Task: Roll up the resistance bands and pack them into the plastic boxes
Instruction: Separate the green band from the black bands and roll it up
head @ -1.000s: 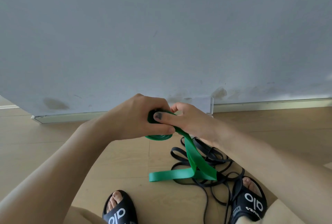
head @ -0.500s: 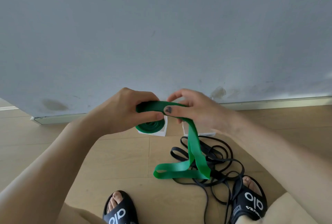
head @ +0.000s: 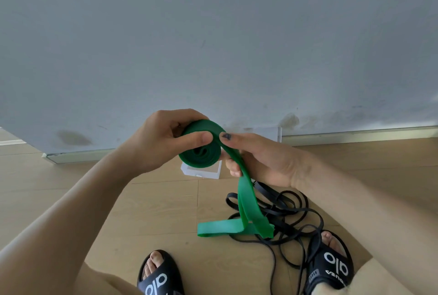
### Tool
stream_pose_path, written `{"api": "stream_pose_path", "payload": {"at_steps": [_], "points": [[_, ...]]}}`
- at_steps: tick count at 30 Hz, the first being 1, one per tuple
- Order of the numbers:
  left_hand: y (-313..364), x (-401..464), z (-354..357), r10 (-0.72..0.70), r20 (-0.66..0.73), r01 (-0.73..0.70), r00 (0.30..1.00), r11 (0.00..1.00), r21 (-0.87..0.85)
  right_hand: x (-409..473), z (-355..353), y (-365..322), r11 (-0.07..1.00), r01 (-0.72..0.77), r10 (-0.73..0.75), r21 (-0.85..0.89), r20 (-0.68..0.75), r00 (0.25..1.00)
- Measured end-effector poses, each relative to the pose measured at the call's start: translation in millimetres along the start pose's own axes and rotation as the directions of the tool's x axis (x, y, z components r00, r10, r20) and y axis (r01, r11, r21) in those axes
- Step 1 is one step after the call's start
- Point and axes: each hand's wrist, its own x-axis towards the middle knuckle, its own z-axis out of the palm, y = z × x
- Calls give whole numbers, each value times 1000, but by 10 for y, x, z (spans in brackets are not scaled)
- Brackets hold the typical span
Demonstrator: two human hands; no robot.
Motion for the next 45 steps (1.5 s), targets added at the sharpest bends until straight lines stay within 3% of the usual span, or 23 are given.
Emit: {"api": "stream_pose_path", "payload": {"at_steps": [2, 6, 10, 17, 21, 24, 27, 30, 35, 38, 42, 45], "points": [[-2, -6, 26, -1, -7, 1, 1000, 999, -40, 4, -4, -23, 994, -28, 23, 101, 53, 998], [2, -12, 15, -39, 64, 41, 997, 998, -37, 59, -49, 44, 996, -52, 52, 77, 5, 999], [52, -10, 75, -38, 137, 6, 990, 974, 228, 105, -76, 81, 996, -87, 87, 8, -103, 991], [82, 40, 193, 25, 215, -110, 976, 913, 392, 131, -123, 68, 970, -179, 148, -166, -180, 972], [51, 70, 206, 46, 166, -115, 985, 896, 429, 107, -121, 26, 966, -169, 140, -198, -150, 979], [46, 71, 134, 28, 133, -82, 991, 903, 421, 31, -129, -74, 898, -148, 87, -415, -162, 983], [28, 66, 22, -15, 57, -5, 998, 940, 340, -65, -114, -105, 735, -33, -159, -677, -220, 962], [29, 59, -51, -60, 26, 52, 998, 970, 238, -94, -117, -113, 648, 41, -306, -760, -211, 928], [60, 42, 5, -56, 30, 52, 998, 990, 132, -76, -116, -114, 774, 26, -224, -632, -235, 946], [67, 50, 33, -36, -24, 38, 999, 995, 92, -39, -57, -27, 885, 2, -130, -465, -243, 961], [11, 30, 42, -21, -67, 25, 998, 998, 59, -14, -8, 5, 993, 6, -19, -117, -108, 994], [-4, 11, 42, -25, -68, 26, 997, 999, 20, -20, 8, -66, 1000, -19, 19, 5, -26, 999]]}}
